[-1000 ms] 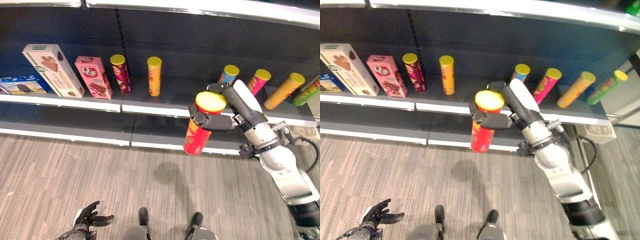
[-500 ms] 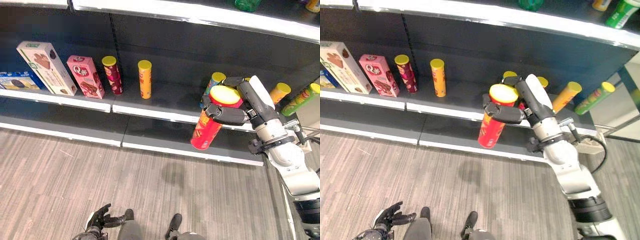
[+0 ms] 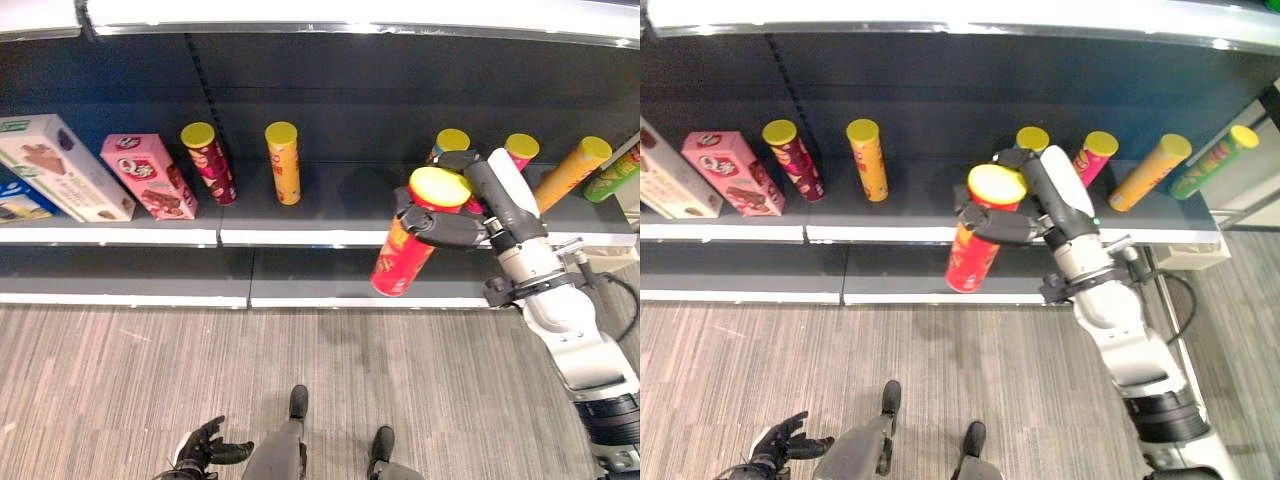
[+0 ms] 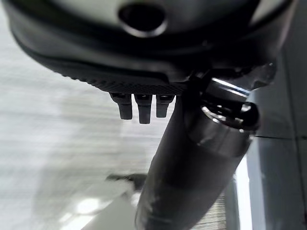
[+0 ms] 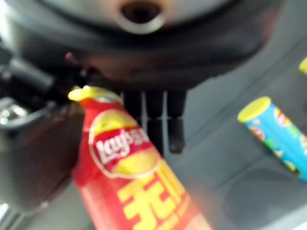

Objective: Put the goods on the table back onto the shelves and tidy them up.

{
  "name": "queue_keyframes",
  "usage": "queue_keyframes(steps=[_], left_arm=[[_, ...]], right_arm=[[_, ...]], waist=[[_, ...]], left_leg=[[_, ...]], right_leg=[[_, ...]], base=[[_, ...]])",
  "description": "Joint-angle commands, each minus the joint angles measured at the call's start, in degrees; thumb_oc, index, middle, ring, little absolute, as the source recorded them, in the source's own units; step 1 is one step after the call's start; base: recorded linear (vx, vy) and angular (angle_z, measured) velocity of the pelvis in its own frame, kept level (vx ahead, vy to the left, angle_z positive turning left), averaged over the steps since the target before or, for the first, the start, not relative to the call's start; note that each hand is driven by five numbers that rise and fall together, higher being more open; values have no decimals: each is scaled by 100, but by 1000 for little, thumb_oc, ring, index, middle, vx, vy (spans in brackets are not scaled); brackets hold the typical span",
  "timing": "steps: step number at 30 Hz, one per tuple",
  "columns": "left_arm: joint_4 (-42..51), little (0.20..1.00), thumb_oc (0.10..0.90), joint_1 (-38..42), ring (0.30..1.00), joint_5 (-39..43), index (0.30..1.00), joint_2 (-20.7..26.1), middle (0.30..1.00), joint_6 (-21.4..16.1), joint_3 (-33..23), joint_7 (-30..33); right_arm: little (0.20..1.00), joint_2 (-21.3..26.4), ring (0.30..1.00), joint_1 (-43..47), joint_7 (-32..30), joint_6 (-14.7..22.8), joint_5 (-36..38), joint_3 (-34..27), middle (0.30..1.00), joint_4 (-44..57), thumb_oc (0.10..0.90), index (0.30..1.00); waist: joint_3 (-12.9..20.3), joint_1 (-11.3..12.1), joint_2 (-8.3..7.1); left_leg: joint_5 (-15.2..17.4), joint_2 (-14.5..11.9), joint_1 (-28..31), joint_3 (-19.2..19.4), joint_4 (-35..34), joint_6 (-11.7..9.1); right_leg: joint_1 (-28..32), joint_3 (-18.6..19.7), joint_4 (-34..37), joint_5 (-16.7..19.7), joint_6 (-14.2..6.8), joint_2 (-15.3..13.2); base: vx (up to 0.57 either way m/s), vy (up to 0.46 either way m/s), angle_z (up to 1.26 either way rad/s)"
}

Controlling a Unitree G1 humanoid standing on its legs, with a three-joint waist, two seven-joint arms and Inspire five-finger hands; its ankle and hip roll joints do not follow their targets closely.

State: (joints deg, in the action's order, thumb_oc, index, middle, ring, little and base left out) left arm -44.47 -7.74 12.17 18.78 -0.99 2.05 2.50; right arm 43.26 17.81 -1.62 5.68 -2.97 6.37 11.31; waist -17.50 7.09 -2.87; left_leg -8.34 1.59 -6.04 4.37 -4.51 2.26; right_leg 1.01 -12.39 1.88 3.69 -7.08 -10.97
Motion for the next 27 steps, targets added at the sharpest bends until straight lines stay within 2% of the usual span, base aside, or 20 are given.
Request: queue_keyframes(steps=[1,3,10,11,12,13,15,17,20,27], left_arm=[[-48,900,800,58,900,-63,900,299,900,-226,155,127],[-91,900,800,57,900,-72,900,304,900,-221,174,137],[-94,900,800,59,900,-72,900,301,900,-222,169,137],[-227,900,800,69,900,-10,900,245,900,-190,123,130],[-197,900,800,59,900,3,900,235,900,-188,122,136],[8,900,800,-32,900,3,900,227,900,-182,139,121],[20,900,800,-45,900,4,900,232,900,-176,139,121],[142,900,800,-171,900,118,900,95,900,-195,146,73],[89,900,800,-246,900,186,900,-5,900,-163,219,54],[24,900,800,-303,900,208,900,-34,900,-148,204,58]], right_arm=[[300,77,300,954,-266,380,-87,-243,300,368,400,300],[300,29,300,1034,-229,357,-150,-146,300,345,400,300],[300,29,300,1046,-232,358,-152,-137,300,339,400,300],[300,-130,300,1221,-175,300,-29,83,300,127,400,300],[300,-126,300,1220,-203,304,-40,90,300,114,400,300],[300,-50,300,1152,-239,280,-90,54,300,128,400,300],[300,-54,300,1143,-239,278,-91,52,300,132,400,300],[300,77,300,1074,-270,251,-55,-72,300,68,400,300],[300,242,300,1214,-297,239,210,-96,300,-71,400,300],[300,247,300,1255,-300,247,385,-88,300,-147,400,300]], waist=[[442,28,-50],[386,-15,-49],[375,-12,-51],[234,-30,18],[194,-68,3],[203,-50,-85],[202,-49,-87],[362,-39,-147],[437,33,-160],[458,71,-191]], left_leg=[[552,-116,177,-230,-14,-227],[606,-69,320,-152,-36,-138],[605,-62,328,-142,-38,-130],[825,-187,637,-40,-49,-205],[838,-192,675,-73,-49,-230],[828,-180,683,-199,-1,-249],[829,-180,693,-198,-2,-250],[790,-228,673,-234,-49,-339],[732,-315,637,-350,-48,-441],[722,-348,659,-410,-49,-463]], right_leg=[[192,-100,-1245,-714,-375,-49],[14,-173,-1627,-275,-446,-232],[10,-158,-1641,-276,-455,-241],[-485,-321,-836,-243,-321,-91],[-589,-194,-505,-114,-323,-38],[-363,110,-281,-203,-321,73],[-343,107,-257,-193,-321,76],[18,-147,219,-127,-296,188],[203,-375,312,-237,-246,275],[274,-420,312,-272,-226,303]], base=[[66,110,-4],[73,137,-4],[21,5,-13],[148,-58,0],[184,-145,-54],[57,-117,-50],[51,-95,28],[88,-195,82],[36,-119,80],[11,-21,-6]])
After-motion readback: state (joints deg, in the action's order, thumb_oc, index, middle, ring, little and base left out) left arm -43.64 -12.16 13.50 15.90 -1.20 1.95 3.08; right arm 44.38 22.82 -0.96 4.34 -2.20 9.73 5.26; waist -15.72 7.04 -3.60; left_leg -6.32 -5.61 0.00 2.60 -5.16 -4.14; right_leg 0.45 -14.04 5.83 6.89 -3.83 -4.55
